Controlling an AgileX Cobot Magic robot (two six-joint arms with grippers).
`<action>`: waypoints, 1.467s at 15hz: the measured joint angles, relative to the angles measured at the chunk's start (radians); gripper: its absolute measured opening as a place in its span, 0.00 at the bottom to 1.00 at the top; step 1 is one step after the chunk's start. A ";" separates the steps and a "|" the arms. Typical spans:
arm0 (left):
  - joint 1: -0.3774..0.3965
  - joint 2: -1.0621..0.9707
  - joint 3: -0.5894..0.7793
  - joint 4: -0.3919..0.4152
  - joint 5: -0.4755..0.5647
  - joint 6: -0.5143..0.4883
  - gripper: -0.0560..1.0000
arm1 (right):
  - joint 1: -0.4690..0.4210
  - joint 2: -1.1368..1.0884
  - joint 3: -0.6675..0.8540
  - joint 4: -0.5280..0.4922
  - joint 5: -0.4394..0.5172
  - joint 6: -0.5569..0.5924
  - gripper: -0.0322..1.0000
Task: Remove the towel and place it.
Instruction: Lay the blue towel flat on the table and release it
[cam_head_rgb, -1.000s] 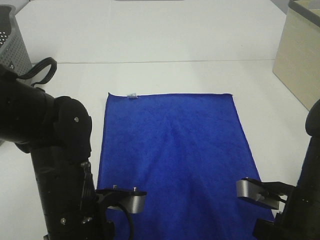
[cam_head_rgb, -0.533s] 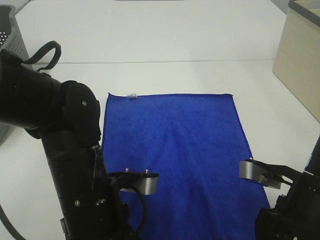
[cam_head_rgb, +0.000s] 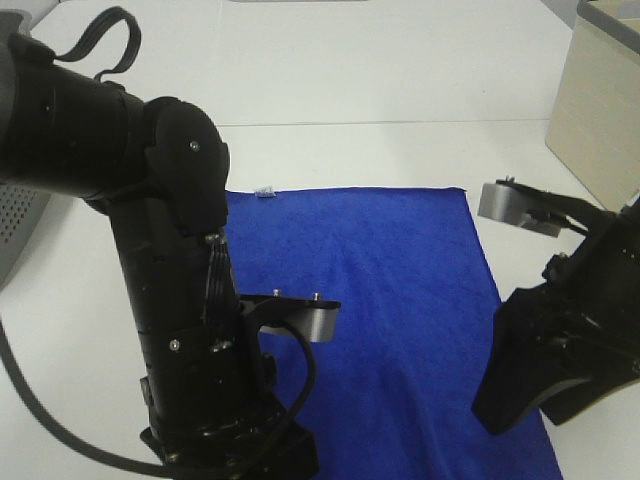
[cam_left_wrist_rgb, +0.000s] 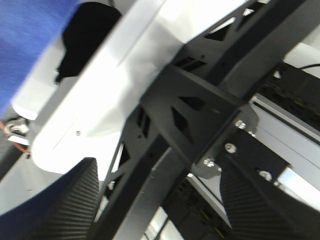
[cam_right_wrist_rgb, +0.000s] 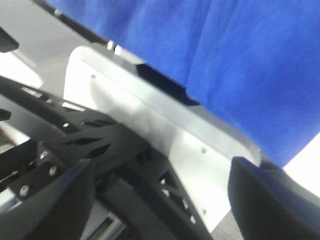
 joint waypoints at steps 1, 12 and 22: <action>0.000 0.000 -0.022 0.030 0.001 -0.011 0.67 | 0.000 -0.004 -0.032 -0.030 -0.003 0.029 0.74; 0.425 -0.040 -0.260 0.222 -0.086 -0.040 0.67 | -0.382 0.022 -0.271 0.064 -0.080 -0.044 0.74; 0.663 0.097 -0.381 0.091 -0.267 0.020 0.67 | -0.382 0.502 -0.818 0.083 -0.013 -0.124 0.74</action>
